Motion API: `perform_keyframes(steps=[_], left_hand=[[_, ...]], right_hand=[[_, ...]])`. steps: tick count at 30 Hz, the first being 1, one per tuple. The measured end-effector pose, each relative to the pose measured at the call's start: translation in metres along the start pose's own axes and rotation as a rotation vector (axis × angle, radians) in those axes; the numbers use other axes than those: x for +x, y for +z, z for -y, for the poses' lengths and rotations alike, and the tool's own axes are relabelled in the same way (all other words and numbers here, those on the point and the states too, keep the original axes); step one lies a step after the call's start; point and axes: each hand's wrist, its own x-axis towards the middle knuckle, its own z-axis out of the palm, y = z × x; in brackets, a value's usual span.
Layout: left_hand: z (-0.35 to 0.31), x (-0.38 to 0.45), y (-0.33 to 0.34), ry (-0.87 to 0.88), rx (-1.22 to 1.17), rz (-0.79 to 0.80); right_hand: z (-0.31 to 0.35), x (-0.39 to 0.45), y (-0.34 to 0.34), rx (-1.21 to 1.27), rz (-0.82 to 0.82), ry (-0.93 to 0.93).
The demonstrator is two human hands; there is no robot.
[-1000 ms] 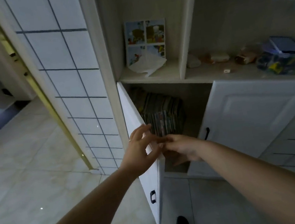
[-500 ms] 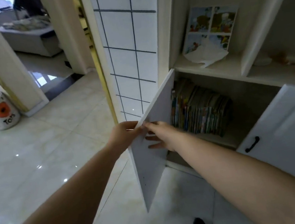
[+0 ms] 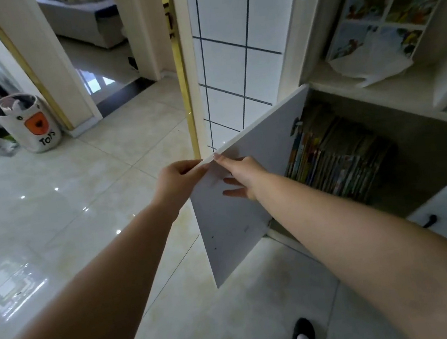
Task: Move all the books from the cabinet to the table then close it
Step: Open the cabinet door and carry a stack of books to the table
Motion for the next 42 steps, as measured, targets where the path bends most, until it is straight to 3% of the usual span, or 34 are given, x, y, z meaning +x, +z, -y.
perform_keyframes(steps=[9, 14, 19, 26, 34, 42], left_hand=[[-0.005, 0.003, 0.001, 0.033, 0.083, 0.017], [-0.029, 0.014, 0.011, 0.133, 0.136, 0.071], [-0.068, 0.029, 0.046, 0.312, 0.261, 0.125], [-0.101, 0.032, 0.169, 0.401, 0.335, 0.32], [-0.088, 0.046, 0.305, 0.255, 0.34, 0.559], [-0.038, 0.067, 0.418, 0.0, 0.203, 0.596]], right_hand=[[-0.003, 0.004, -0.013, -0.044, 0.041, 0.005], [-0.007, 0.002, -0.041, -0.05, 0.049, -0.002], [-0.023, 0.003, -0.1, -0.022, -0.067, 0.028], [-0.043, -0.001, -0.225, 0.048, -0.349, 0.021], [-0.065, 0.02, -0.345, 0.051, -0.45, 0.065], [-0.09, 0.078, -0.422, -0.044, -0.424, 0.091]])
